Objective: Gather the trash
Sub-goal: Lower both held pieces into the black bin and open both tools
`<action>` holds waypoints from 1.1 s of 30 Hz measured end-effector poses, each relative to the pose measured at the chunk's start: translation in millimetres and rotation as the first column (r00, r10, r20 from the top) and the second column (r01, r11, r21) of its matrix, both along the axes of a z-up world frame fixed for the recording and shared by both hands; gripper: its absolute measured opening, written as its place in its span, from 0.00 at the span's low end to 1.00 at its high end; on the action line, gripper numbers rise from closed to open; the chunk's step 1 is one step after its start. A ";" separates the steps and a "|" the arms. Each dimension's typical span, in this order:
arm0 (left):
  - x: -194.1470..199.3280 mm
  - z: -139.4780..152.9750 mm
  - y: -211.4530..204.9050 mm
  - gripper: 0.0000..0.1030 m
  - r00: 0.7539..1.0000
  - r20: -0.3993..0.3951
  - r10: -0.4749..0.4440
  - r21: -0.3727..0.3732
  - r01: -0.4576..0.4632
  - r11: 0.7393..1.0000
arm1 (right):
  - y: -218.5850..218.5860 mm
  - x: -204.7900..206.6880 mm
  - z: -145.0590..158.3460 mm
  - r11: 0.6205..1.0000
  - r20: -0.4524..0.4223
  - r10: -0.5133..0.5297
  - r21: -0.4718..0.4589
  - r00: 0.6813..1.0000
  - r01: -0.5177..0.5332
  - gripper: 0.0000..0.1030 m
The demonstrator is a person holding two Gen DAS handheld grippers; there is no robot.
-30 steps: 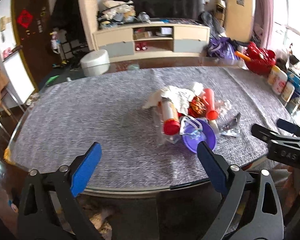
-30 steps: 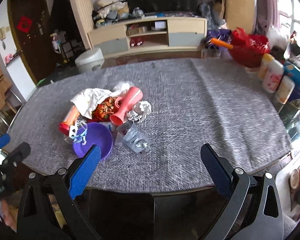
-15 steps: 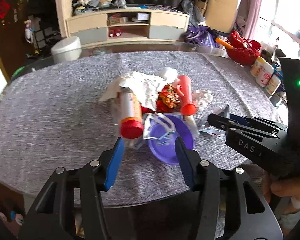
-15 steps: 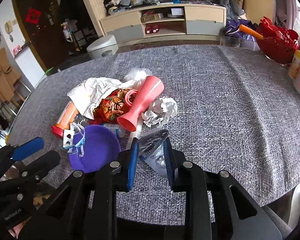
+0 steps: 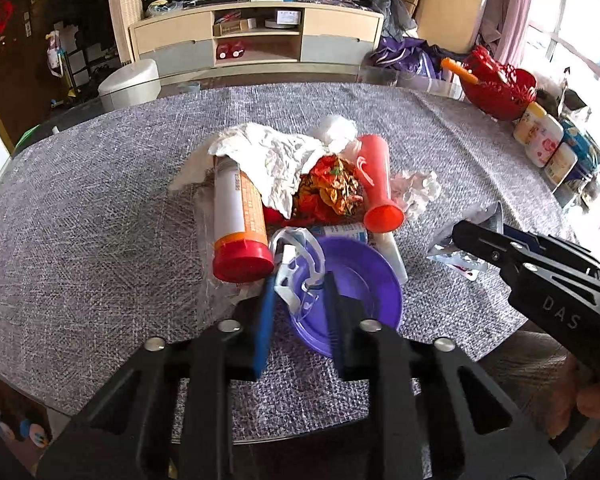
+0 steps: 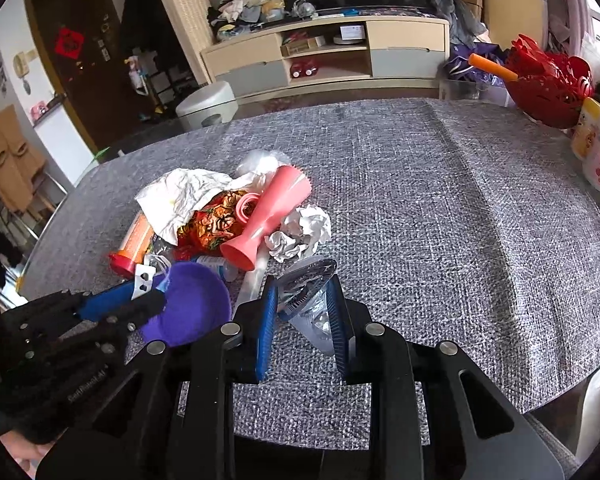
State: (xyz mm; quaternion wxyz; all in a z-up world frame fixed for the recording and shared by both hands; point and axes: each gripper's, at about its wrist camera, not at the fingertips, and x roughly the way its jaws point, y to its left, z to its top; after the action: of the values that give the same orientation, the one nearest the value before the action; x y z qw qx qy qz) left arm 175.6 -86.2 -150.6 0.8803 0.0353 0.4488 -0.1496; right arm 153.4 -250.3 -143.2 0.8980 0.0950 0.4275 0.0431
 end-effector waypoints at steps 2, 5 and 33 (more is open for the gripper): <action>-2.6 5.1 2.5 0.13 1.000 0.018 0.002 -0.005 -0.002 1.000 | -1.1 0.2 1.0 1.000 0.003 -0.001 0.001 1.000 0.001 0.25; -7.2 15.1 6.3 0.10 0.999 0.040 0.006 -0.023 -0.005 1.000 | 1.8 -2.6 6.1 1.000 0.015 0.007 -0.004 1.000 -0.007 0.25; -138.8 39.0 47.3 0.06 1.000 0.028 -0.006 -0.128 0.010 0.992 | 43.7 -119.9 15.7 0.992 -0.025 0.125 -0.001 0.992 -0.125 0.26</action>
State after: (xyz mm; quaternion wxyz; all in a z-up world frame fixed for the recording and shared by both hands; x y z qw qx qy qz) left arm 36.9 -38.9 -111.7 0.8863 -0.0176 0.4258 -0.1814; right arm 33.5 -206.6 -127.5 0.8883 0.0675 0.4437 0.0975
